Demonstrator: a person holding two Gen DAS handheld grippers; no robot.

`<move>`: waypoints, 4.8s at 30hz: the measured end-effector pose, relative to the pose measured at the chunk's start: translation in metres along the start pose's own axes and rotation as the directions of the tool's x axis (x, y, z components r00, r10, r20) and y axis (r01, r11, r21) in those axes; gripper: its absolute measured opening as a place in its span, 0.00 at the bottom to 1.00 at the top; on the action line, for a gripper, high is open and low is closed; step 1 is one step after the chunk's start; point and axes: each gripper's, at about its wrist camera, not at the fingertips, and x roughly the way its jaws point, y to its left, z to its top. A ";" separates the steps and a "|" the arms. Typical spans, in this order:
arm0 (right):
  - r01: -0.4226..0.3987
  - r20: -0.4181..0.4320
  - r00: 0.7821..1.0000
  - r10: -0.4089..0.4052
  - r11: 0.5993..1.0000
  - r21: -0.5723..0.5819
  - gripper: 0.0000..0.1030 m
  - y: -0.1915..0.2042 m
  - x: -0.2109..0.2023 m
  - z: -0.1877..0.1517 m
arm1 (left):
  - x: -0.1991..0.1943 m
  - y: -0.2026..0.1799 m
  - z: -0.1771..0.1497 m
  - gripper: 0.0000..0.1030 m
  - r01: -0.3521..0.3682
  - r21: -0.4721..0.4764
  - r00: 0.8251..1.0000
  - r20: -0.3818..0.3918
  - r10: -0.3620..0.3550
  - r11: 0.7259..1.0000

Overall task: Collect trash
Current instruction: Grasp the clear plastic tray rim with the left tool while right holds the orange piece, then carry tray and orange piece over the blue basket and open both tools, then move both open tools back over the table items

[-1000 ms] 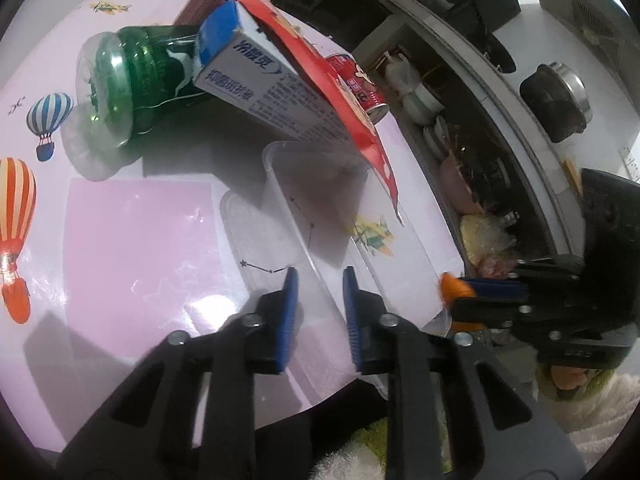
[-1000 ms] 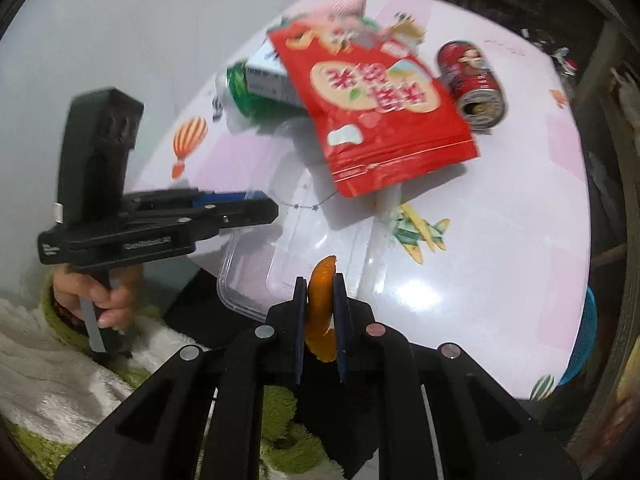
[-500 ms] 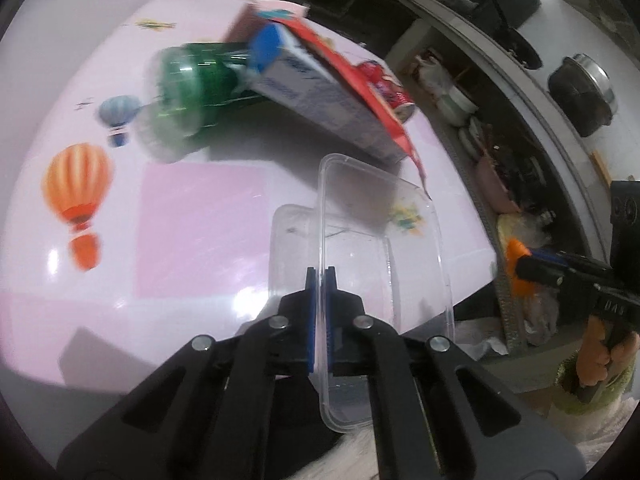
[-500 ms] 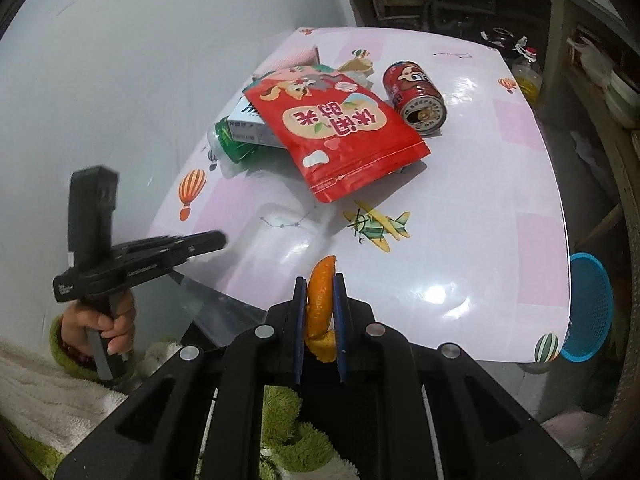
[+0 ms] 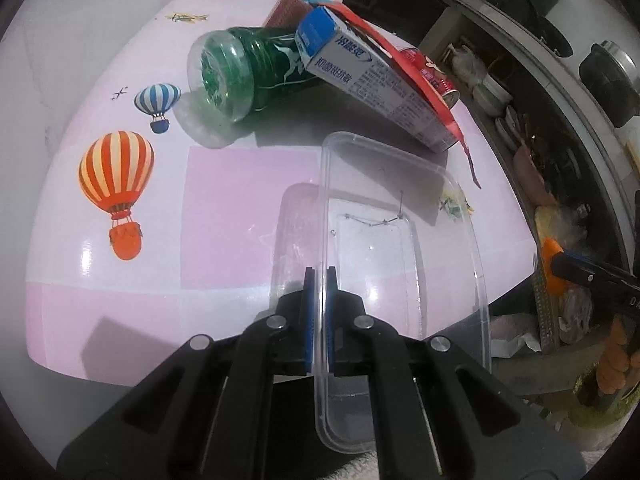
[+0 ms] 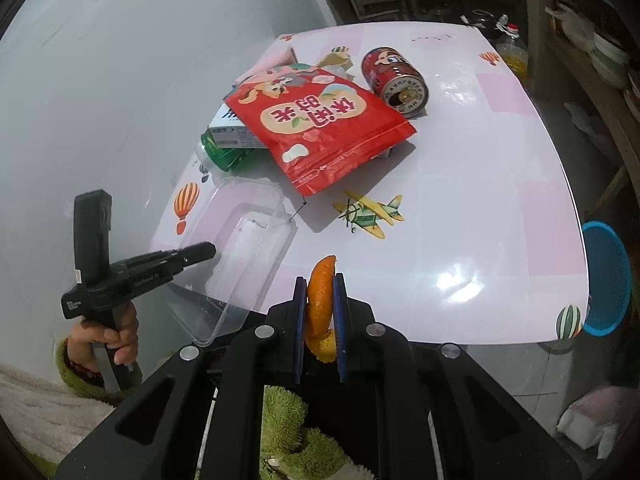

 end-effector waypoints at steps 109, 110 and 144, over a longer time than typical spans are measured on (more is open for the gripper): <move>0.230 0.203 0.784 -0.587 0.578 0.783 0.68 -0.341 -0.084 -0.141 | 0.113 -0.395 0.075 0.73 0.388 0.651 0.918 -0.211 -0.336 0.652; 0.253 0.210 0.775 -0.596 0.597 0.761 0.72 -0.328 -0.092 -0.138 | 0.107 -0.388 0.073 0.75 0.381 0.649 0.921 -0.200 -0.336 0.658; 0.675 0.317 0.595 -0.739 0.673 0.303 0.94 -0.086 -0.074 -0.049 | -0.002 -0.166 0.080 0.80 0.129 0.411 0.970 0.138 -0.202 0.902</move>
